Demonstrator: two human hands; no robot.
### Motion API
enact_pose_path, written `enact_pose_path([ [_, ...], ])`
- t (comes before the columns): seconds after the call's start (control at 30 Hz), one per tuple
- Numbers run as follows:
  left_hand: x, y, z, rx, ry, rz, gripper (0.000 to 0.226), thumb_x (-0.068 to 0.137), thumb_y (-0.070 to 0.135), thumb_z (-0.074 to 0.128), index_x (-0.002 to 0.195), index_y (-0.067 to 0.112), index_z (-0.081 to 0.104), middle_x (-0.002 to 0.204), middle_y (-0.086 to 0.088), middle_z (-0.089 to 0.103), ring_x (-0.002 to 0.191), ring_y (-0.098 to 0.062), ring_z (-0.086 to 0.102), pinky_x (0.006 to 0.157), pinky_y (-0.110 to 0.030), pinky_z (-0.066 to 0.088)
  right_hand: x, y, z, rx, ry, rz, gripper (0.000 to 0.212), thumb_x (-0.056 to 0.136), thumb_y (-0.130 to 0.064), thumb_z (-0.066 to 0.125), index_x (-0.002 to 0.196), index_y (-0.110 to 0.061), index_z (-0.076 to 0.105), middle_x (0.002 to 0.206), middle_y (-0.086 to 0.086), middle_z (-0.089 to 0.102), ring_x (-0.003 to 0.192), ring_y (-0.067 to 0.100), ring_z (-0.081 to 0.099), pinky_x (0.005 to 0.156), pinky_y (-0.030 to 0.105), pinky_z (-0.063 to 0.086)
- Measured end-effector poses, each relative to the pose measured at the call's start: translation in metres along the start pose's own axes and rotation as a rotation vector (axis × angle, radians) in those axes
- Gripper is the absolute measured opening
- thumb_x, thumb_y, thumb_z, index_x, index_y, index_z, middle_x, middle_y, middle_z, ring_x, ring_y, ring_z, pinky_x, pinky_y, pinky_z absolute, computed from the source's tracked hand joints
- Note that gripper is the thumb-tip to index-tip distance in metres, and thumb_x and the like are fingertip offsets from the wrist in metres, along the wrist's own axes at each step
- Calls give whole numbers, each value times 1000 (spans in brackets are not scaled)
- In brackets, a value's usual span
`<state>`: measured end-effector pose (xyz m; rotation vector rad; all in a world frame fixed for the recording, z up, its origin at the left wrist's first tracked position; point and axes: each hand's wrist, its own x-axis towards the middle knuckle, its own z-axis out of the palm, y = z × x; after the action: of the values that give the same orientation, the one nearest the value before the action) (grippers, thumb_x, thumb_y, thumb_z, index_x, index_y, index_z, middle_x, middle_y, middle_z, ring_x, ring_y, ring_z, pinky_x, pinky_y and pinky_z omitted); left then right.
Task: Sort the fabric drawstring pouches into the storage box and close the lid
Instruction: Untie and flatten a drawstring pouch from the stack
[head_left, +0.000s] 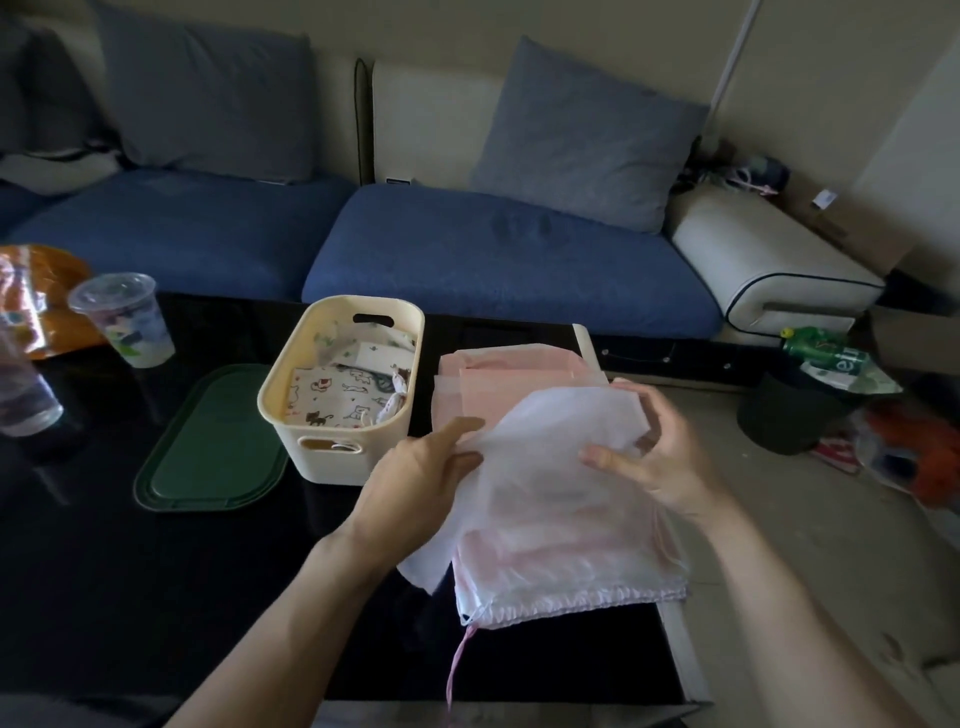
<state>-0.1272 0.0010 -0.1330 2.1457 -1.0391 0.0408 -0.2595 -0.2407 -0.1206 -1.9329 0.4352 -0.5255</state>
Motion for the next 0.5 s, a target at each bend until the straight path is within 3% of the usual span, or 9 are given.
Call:
enact_pose_path([
  [0.07,2,-2,-14,-74,58,-17,24,98,27,57,120,26,63,92,7,73,84,-15,70,72,-36,56,8,-10,12,72,-63,30,70,62,-34,96,123,-28,62,126,-6,67,115,11,65,99,38,54],
  [0.13,5,-1,-25,-123,107,-88,22,95,31,60,116,25,64,89,8,73,82,-11,69,72,-37,56,24,-24,22,-21,-94,17,42,74,-27,88,111,-27,66,132,8,64,103,4,68,87,29,56],
  [0.2,7,-1,-38,-178,45,-208,31,88,40,68,116,31,58,89,9,72,80,-4,66,69,-30,55,50,-43,31,-186,-60,20,28,82,-32,82,104,-25,67,118,7,69,92,2,67,80,32,54],
  [0.27,8,-4,-51,-212,-81,-288,53,79,44,78,123,40,48,91,12,70,83,0,63,68,-19,49,79,-67,42,-339,-35,16,45,83,-41,78,119,-19,64,118,3,68,106,16,65,93,41,52],
  [0.33,8,-11,-60,-242,-74,-294,69,75,38,82,131,40,42,94,11,69,88,-5,64,74,-25,50,104,-95,58,-448,-33,-21,60,89,-39,72,138,-11,52,135,8,60,124,26,57,106,40,44],
  [0.43,11,-22,-69,-314,223,-314,62,85,20,73,137,27,41,99,7,64,98,-20,62,79,-33,46,136,-139,89,-523,-66,-88,64,99,-37,58,150,-7,36,148,12,48,137,29,45,106,30,35],
  [0.5,16,-27,-74,-230,405,-314,60,88,18,68,141,17,40,115,3,57,114,-25,54,90,-35,42,154,-163,110,-583,-106,-145,64,102,-38,53,154,-9,30,154,11,42,142,29,40,108,32,33],
])
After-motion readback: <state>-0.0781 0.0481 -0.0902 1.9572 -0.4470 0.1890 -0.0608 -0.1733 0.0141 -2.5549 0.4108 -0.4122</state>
